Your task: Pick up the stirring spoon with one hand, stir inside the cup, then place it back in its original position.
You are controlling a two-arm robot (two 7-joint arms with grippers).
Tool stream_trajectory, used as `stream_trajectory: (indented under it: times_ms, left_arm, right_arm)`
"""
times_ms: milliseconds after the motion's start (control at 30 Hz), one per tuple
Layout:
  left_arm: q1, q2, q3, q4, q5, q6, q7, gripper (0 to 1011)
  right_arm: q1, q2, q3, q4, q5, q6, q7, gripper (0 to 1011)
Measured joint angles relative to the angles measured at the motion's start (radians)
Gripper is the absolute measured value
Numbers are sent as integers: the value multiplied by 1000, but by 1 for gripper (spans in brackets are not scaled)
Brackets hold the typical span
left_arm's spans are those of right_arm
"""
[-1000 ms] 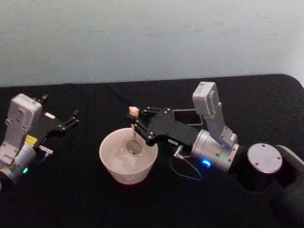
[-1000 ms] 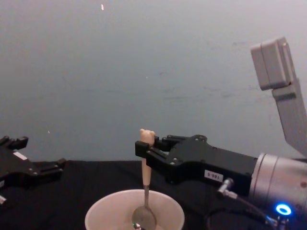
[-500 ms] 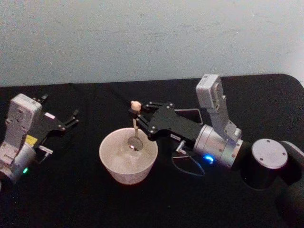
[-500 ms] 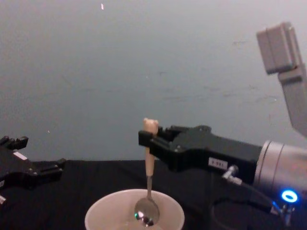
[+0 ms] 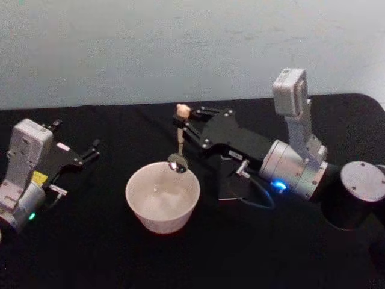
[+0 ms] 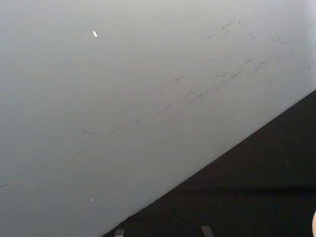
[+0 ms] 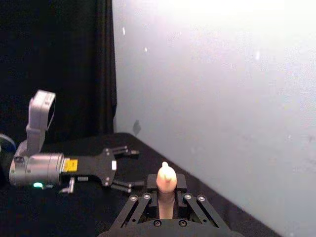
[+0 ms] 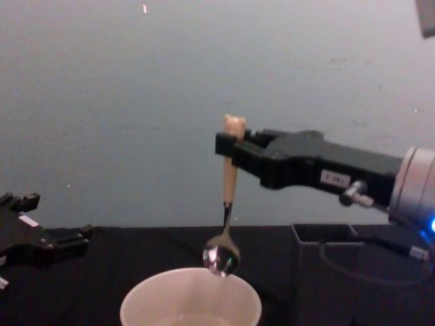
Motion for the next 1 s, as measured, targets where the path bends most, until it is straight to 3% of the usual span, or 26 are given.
stream_trajectory:
  times_ms: [367,567,1000]
  left_arm:
    - [0,0,0,0,0,0,0,1001]
    - [0,0,0,0,0,0,0,1002]
    - [0,0,0,0,0,0,0,1001]
  right_arm:
    - [-19,40,45,-91,32,-3,-28,209]
    - [-43,75,89,-145,52,-15,-45,210]
    - [-81,125,139,-159,65,-18,-59,209]
